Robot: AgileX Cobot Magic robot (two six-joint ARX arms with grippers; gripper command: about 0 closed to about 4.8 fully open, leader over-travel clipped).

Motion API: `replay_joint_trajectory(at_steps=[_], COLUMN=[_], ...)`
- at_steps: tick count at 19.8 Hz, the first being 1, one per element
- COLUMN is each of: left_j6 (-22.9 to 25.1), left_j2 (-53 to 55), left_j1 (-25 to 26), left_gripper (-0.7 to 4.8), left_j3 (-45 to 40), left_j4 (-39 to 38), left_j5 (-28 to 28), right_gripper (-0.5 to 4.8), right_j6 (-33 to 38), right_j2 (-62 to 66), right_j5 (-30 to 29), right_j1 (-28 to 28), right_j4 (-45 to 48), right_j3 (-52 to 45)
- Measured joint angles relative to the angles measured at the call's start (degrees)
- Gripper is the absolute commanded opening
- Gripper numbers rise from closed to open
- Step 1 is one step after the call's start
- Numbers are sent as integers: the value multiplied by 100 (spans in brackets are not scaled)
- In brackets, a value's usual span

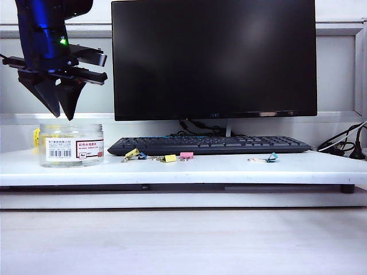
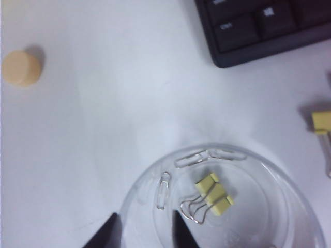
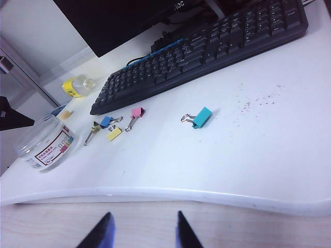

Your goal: Pick up the clips with the largest number of clips of the same color on the table and place them in a round transparent plastic box.

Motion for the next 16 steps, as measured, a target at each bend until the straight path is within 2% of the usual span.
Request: replay_joint_trajectory(at_steps=[4, 5, 10, 13, 16], left_j6=[227, 243, 260, 260, 260], left_j2=[-133, -275, -1578, -2524, -3357], left_j1=[0, 0, 0, -2, -2], left_gripper=[138, 138, 137, 134, 134], left_j3=[-13, -13, -15, -435, -1335], left_j4=[-96, -83, -155, -210, -223], left_j5=[39, 146, 872, 1281, 1410], right_gripper=[200, 217, 226, 226, 226], right_j6=[-26, -26, -136, -420, -446], right_j2=[0, 0, 15, 522, 1646], right_j5=[-564, -601, -636, -525, -525], right_j1=[9, 55, 365, 435, 435], right_j4=[378, 566, 824, 748, 793], right_j3=[0, 0, 267, 815, 1300])
